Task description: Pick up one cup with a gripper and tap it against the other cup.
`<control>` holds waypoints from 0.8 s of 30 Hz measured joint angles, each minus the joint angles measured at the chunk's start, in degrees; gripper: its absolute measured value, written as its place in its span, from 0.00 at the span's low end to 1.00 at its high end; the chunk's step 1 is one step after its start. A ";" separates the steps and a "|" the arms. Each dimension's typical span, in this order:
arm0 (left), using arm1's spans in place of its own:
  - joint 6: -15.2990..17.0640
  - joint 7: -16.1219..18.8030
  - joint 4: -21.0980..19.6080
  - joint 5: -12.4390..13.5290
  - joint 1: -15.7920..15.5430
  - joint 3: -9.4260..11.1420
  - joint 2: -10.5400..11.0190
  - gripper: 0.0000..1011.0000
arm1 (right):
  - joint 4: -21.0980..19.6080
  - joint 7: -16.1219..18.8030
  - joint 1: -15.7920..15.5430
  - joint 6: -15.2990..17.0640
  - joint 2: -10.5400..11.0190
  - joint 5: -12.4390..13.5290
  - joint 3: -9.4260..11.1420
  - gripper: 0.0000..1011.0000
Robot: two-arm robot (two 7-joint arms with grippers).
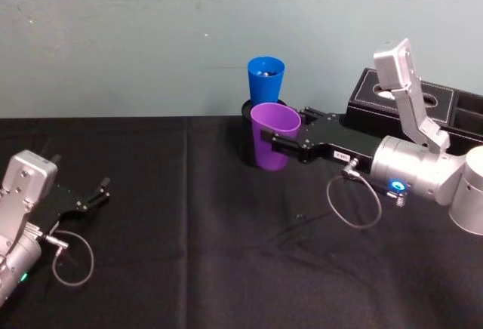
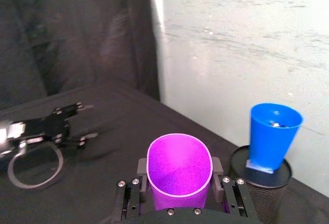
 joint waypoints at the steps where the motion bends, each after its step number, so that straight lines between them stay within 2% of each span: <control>1: 0.00 0.00 0.00 0.00 0.00 0.00 0.00 0.99 | 0.56 -0.24 0.28 -0.14 -0.37 -0.08 0.00 0.70; 6: 0.00 0.00 0.00 0.00 0.00 0.00 0.00 0.99 | 4.89 -1.95 2.27 -0.97 -3.17 -0.90 0.04 0.70; 15: 0.00 0.00 0.00 0.00 0.00 0.00 0.00 0.99 | 10.81 -2.92 4.95 -1.64 -6.44 -2.68 0.05 0.70; 24: 0.00 0.00 0.00 0.00 0.00 0.00 0.00 0.99 | 14.10 -3.48 6.94 -2.07 -8.39 -4.32 0.53 0.70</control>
